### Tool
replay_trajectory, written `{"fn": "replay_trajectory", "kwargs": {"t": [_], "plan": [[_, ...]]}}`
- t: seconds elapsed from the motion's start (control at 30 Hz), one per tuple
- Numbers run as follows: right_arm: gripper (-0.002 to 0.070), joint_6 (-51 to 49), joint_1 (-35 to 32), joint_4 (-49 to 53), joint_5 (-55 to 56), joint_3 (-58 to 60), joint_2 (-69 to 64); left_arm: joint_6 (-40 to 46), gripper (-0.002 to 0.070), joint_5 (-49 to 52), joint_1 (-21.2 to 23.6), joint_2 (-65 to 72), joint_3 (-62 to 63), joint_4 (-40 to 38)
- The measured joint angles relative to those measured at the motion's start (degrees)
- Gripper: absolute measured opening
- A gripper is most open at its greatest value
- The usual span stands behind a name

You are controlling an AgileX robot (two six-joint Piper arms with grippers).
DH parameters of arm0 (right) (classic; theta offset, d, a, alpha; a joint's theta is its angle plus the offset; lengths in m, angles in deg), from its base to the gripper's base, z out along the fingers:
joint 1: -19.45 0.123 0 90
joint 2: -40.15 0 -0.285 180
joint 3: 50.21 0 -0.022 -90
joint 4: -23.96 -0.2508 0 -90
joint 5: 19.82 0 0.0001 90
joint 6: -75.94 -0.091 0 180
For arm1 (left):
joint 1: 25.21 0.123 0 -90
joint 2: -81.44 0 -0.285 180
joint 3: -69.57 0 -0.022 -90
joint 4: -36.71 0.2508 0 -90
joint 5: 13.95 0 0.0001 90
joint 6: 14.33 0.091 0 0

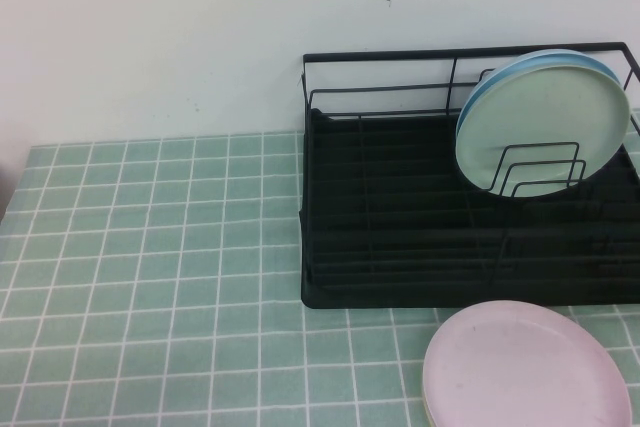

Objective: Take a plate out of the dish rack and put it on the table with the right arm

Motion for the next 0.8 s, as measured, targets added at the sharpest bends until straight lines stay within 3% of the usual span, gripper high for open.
{"fn": "replay_trajectory", "kwargs": {"t": [0.17, 0.33, 0.6, 0.8], "plan": [[-0.0001, 0.0, 0.0, -0.5, -3.4, 0.0, 6.3, 0.0, -0.0004, 0.0, 0.0, 0.0, 0.0, 0.0], [-0.0001, -0.2, 0.0, 6.1, 1.7, 0.5, 8.9, 0.0, -0.0004, 0.0, 0.0, 0.0, 0.0, 0.0], [-0.0001, -0.3, -0.3, 17.5, 39.7, 17.1, 20.5, 0.0, -0.0004, 0.0, 0.0, 0.0, 0.0, 0.0], [-0.0001, -0.1, -1.2, 15.7, 55.6, 34.2, 33.6, 0.0, -0.0004, 0.0, 0.0, 0.0, 0.0, 0.0]]}}
